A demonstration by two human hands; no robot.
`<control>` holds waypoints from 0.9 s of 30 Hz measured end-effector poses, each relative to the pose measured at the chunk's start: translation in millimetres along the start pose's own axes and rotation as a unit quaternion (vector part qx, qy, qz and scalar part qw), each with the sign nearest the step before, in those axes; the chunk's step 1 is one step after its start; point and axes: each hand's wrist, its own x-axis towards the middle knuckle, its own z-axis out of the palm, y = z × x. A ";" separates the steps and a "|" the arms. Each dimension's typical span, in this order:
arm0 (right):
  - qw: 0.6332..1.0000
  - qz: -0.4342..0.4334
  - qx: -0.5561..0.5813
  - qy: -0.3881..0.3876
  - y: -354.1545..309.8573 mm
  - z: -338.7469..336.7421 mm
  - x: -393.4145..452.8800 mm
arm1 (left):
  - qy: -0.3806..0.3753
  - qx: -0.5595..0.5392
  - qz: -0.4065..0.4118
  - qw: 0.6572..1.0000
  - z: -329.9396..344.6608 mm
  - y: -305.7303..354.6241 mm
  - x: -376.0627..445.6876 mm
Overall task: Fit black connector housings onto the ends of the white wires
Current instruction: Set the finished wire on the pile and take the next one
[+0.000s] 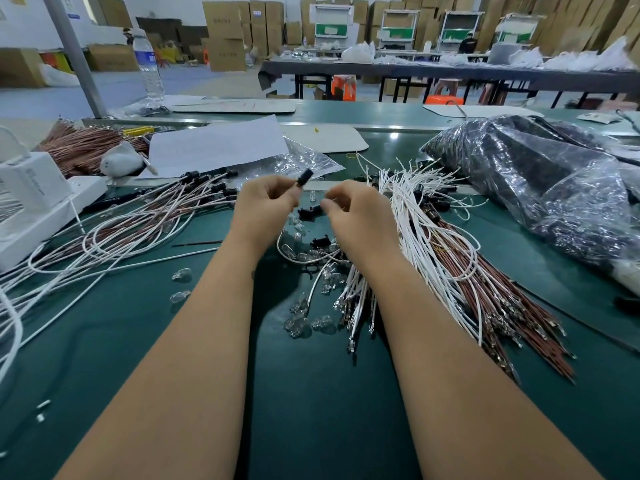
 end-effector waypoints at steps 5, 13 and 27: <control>0.969 -0.095 -0.137 -0.181 -11.4 8.2 -8.1 | 0.044 0.080 -0.018 0.996 -3.5 -9.5 5.4; 0.969 -0.094 -0.154 -0.170 -11.2 13.6 -6.5 | -0.013 0.116 -0.009 0.993 5.0 -5.6 -0.5; 0.920 0.186 0.342 0.041 4.4 -9.3 5.7 | -0.090 -0.027 -0.026 0.995 4.9 7.6 -7.2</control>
